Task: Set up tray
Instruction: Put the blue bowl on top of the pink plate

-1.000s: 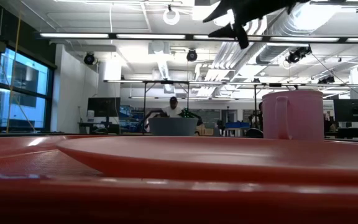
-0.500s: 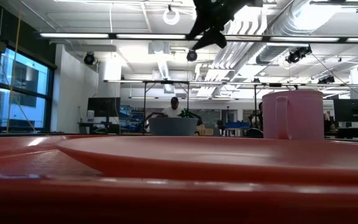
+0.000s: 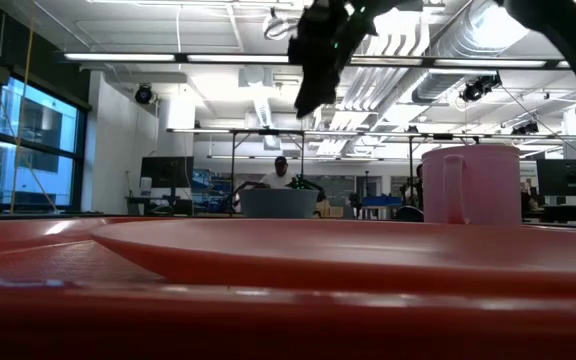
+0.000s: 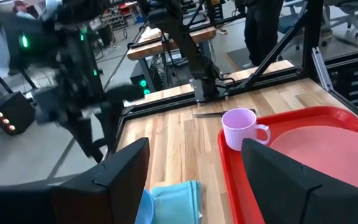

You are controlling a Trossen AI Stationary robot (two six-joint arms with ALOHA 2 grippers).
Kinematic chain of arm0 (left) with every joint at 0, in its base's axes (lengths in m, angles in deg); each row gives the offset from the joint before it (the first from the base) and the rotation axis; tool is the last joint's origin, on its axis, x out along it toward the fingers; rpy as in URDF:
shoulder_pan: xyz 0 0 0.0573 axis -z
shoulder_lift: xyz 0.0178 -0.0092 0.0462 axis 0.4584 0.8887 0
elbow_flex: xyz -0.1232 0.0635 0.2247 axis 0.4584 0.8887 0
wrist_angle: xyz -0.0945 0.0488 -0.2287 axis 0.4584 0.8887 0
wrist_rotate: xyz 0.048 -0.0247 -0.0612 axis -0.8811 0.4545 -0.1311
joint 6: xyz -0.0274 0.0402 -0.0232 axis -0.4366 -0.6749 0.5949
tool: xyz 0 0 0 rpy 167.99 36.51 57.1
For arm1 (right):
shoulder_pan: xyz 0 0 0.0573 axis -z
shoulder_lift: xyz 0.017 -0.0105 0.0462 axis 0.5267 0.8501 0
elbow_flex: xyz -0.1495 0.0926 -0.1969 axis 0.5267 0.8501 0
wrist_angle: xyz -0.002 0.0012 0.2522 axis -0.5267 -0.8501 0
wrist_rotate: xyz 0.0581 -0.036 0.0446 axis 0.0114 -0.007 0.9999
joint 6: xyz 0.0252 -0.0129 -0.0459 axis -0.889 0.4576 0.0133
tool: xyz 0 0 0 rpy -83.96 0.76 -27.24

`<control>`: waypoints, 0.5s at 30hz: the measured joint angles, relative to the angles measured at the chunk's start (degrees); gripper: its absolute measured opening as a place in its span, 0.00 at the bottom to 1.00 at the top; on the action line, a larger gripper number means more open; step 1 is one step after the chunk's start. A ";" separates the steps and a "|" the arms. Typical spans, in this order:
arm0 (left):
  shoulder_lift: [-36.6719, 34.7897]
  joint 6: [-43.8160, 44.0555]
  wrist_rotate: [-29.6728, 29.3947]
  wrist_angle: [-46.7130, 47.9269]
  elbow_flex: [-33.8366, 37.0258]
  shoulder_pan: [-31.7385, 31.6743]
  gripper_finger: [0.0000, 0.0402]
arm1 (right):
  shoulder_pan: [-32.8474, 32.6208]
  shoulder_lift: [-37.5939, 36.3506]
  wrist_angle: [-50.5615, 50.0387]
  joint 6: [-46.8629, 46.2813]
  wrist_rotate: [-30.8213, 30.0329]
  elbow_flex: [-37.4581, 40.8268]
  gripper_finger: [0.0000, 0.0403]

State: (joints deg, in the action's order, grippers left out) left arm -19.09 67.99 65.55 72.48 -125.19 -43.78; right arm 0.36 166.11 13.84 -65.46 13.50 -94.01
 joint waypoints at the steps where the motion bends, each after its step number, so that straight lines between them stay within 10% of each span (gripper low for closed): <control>1: 0.00 0.23 0.02 0.08 0.00 0.00 0.71 | 0.00 0.99 -0.48 0.61 0.15 0.02 0.48; 15: 0.00 1.86 -0.11 0.50 0.00 0.00 0.71 | -2.76 11.11 -3.42 1.92 3.28 0.04 0.59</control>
State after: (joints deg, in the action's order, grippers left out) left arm -19.09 69.85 65.44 72.97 -125.19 -43.78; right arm -2.40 177.22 10.41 -63.54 16.78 -93.97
